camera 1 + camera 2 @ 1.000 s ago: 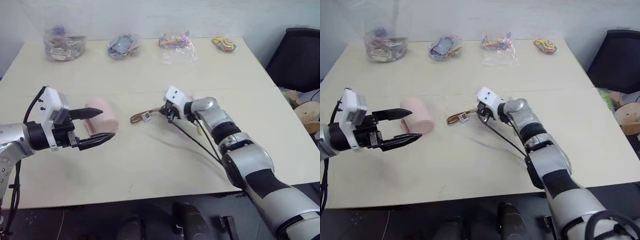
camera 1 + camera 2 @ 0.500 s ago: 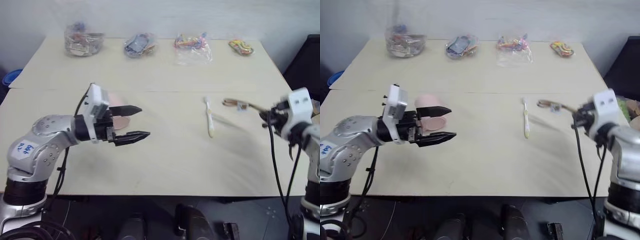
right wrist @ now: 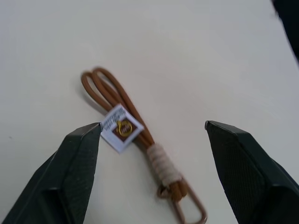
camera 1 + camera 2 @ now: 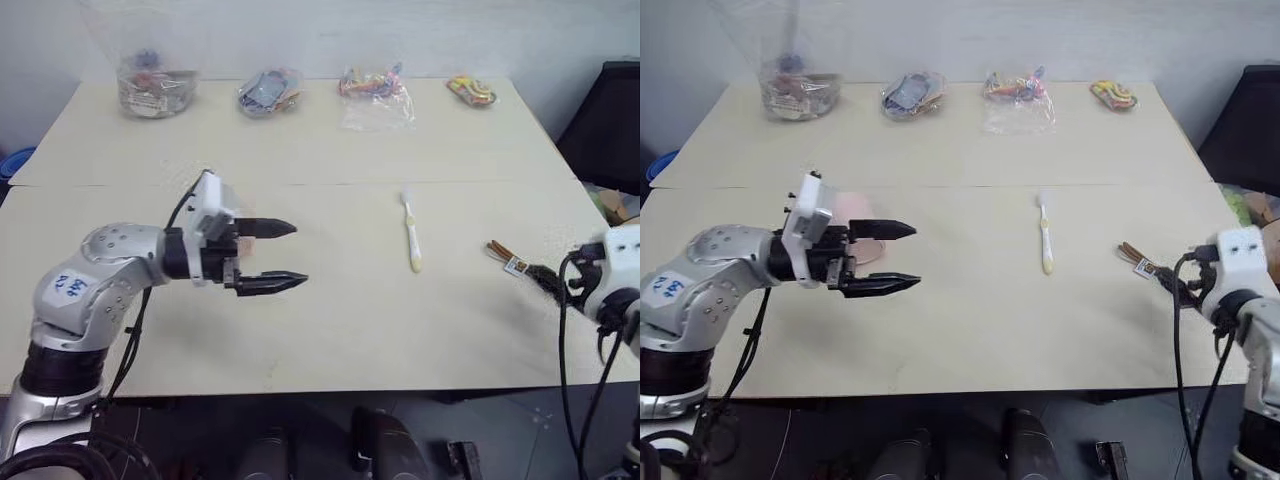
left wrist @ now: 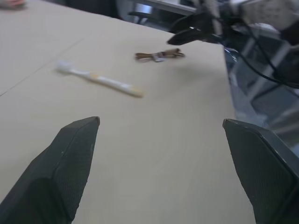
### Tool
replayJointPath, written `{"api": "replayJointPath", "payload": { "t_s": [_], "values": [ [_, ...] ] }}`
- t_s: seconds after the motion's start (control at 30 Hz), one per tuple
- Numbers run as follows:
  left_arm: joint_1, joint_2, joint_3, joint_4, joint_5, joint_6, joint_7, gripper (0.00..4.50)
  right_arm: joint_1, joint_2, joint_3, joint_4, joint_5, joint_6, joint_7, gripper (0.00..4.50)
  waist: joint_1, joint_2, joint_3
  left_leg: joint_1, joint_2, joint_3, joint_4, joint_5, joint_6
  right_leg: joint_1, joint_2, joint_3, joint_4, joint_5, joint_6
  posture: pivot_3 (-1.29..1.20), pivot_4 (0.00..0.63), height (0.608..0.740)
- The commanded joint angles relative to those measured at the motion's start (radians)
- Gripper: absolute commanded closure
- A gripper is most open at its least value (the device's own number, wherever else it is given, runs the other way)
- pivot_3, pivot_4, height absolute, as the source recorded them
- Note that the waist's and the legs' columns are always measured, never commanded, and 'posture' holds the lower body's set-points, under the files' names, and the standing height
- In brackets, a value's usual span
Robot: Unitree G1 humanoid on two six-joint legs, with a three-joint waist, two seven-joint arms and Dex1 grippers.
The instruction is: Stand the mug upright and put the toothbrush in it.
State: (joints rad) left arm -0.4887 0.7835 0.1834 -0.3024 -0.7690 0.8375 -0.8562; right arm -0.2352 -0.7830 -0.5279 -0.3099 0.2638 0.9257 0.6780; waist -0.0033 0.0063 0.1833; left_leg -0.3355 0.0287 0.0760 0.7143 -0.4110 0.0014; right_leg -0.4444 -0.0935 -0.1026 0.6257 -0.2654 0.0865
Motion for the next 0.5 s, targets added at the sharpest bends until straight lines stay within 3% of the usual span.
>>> {"api": "replayJointPath", "payload": {
  "t_s": [0.03, 0.13, 0.27, 0.5],
  "values": [
    [0.04, 0.03, 0.198, -0.026, -0.025, 0.12, 0.196, 0.0, -0.107, -0.034, 0.037, -0.184, 0.266, 0.097, 0.148, 1.03, -0.008, 0.0, 0.0, 0.001, 0.001, -0.003, 0.0, 0.0, 0.0, 0.0, 0.001, 0.0, 0.0, 0.0, 0.0, 0.0, 0.15, 0.74],
    [0.073, 0.031, 0.319, -0.02, -0.016, 0.274, 0.376, 0.0, -0.223, -0.015, 0.081, -0.273, 0.495, 0.236, 0.178, 1.03, -0.004, 0.0, 0.0, 0.0, 0.001, -0.007, -0.001, 0.0, 0.0, 0.0, 0.0, -0.001, 0.0, 0.0, -0.001, 0.0, 0.15, 0.74],
    [0.017, -0.047, 0.479, 0.056, 0.006, 0.569, 0.616, 0.0, -0.325, -0.007, 0.194, -0.326, 0.617, 0.264, 0.163, 1.03, 0.019, -0.002, 0.001, -0.003, 0.001, -0.011, 0.001, 0.0, 0.0, 0.0, -0.003, -0.002, 0.0, 0.0, 0.0, 0.0, 0.15, 0.74],
    [-0.108, -0.104, 0.424, 0.184, 0.13, 0.704, 0.749, 0.0, -0.41, -0.001, 0.307, -0.297, 0.67, 0.213, 0.142, 1.03, 0.034, -0.011, -0.001, -0.004, -0.007, -0.012, 0.002, -0.001, 0.001, 0.001, -0.005, -0.004, -0.001, 0.001, 0.001, 0.0, 0.15, 0.74]
  ]
}}
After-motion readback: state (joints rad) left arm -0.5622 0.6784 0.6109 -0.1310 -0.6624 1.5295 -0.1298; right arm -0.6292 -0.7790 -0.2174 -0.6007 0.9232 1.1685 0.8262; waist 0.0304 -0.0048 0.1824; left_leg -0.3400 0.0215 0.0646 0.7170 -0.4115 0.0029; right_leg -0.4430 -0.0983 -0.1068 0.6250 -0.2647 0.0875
